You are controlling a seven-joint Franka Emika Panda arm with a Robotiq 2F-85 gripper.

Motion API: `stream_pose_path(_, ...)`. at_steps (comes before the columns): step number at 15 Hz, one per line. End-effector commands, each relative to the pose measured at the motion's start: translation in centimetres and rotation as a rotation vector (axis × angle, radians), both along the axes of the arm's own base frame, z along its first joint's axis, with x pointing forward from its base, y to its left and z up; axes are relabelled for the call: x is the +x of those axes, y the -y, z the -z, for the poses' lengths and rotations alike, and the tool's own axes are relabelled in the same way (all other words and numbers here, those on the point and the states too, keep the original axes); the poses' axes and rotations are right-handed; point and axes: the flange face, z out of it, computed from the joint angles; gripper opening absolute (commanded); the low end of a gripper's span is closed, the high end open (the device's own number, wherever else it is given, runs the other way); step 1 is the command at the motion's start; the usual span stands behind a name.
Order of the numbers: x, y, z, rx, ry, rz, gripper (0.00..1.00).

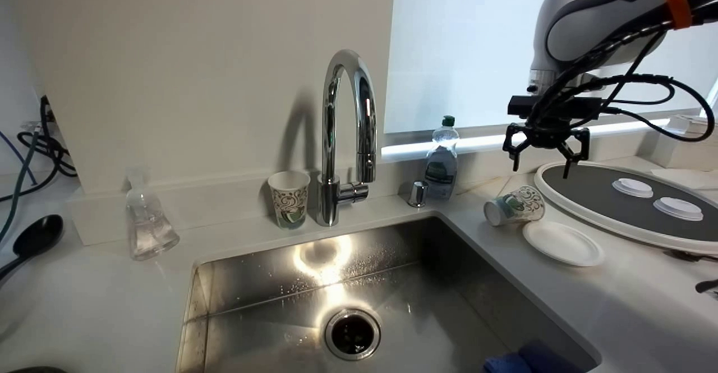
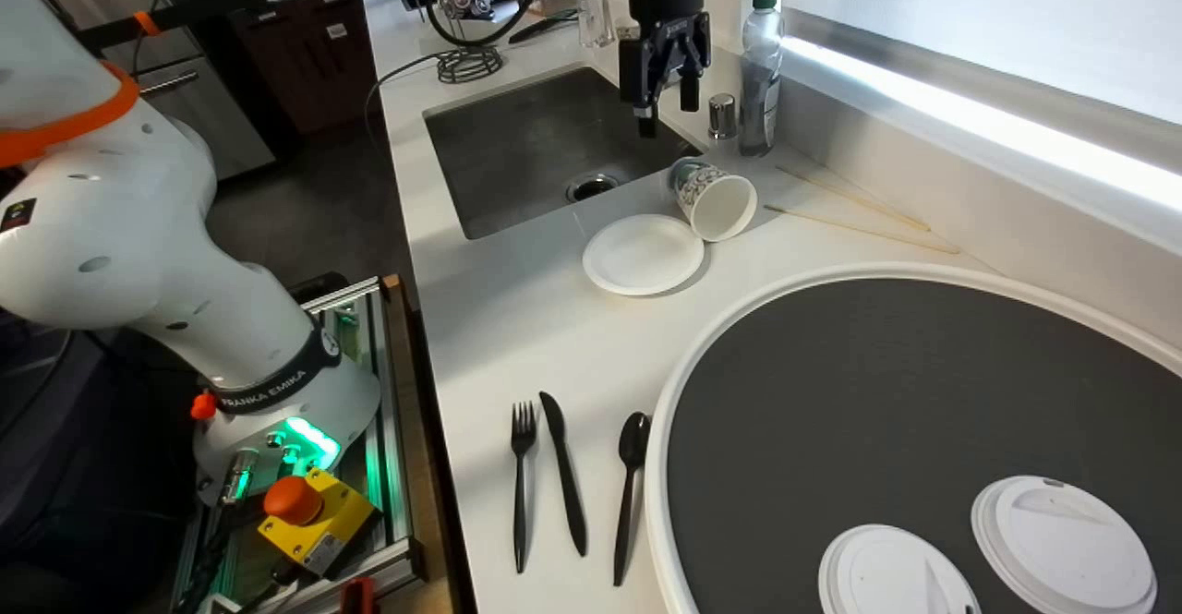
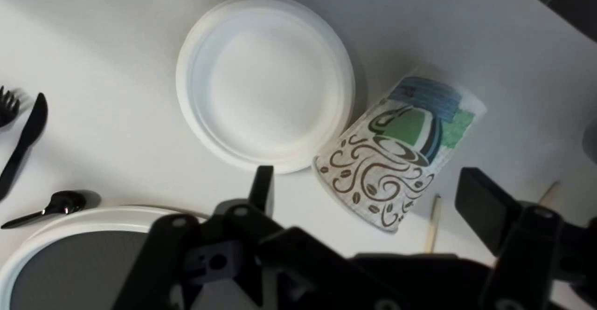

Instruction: Put the cup upside down on the plate

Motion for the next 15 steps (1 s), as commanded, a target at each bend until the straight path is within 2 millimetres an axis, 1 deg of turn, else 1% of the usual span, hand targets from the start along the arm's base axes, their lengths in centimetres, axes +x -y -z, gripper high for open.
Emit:
stream_pose_path(1,0.0,-0.3,0.0,0.002,0.000,0.001,1.00)
stream_pose_path(4,-0.1,-0.3,0.0,0.003,0.000,0.005,1.00)
stream_pose_path(6,0.1,-0.3,0.9,-0.059,-0.010,0.126,1.00)
stream_pose_path(7,0.2,-0.5,1.2,-0.084,0.023,0.180,1.00)
stream_pose_path(10,0.4,-1.5,1.9,-0.052,0.019,0.341,1.00)
stream_pose_path(12,0.6,-1.9,2.0,-0.025,0.029,0.428,1.00)
stream_pose_path(15,0.6,-2.8,2.3,0.028,0.055,0.494,1.00)
